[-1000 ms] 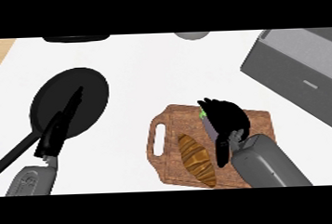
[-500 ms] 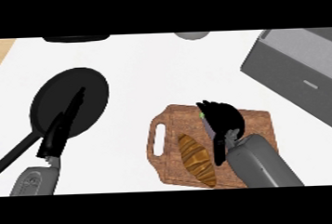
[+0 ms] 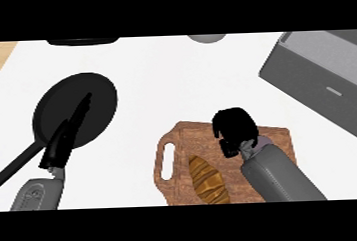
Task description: Pick the eggplant from the cutting board and place it in the cardboard box
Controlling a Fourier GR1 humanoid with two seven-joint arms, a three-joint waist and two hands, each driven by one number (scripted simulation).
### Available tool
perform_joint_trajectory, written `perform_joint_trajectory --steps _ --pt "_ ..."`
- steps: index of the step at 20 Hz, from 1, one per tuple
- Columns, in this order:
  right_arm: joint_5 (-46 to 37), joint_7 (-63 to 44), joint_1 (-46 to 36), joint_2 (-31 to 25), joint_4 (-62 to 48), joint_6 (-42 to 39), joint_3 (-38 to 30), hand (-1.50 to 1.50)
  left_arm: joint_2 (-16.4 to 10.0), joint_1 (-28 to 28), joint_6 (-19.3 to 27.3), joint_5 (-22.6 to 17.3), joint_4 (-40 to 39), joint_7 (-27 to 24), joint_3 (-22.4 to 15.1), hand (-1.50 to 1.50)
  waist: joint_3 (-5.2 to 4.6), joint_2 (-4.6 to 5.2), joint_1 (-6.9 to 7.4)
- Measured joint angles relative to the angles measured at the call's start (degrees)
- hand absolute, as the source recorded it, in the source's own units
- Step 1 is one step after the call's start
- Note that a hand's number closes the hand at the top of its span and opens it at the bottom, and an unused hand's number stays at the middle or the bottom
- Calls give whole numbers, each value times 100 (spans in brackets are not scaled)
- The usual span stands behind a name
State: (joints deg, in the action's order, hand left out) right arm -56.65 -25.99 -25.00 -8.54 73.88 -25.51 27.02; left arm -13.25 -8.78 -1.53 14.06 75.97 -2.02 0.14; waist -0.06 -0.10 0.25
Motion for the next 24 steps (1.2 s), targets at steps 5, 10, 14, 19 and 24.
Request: perform_joint_trajectory --steps 5,10,14,19,24 --pt "-392 249 6 51 22 387 -35 150 73 110 -3 69 122 18 4 0 4 6 -8" --pt "-651 110 -517 36 -586 849 -615 150 72 53 -75 70 127 36 34 0 8 36 39" --pt "-739 -728 -1302 1 -1367 1327 -1549 150 123 -65 -109 84 144 52 -38 0 12 119 211" --pt "-951 -1350 -2368 -212 -2481 1937 -2271 150 99 -151 -176 97 124 6 -69 0 12 154 346" --pt "-1307 -1723 -3321 -368 -3430 2488 -2511 150 172 -184 -103 140 29 -9 -67 0 7 125 303"
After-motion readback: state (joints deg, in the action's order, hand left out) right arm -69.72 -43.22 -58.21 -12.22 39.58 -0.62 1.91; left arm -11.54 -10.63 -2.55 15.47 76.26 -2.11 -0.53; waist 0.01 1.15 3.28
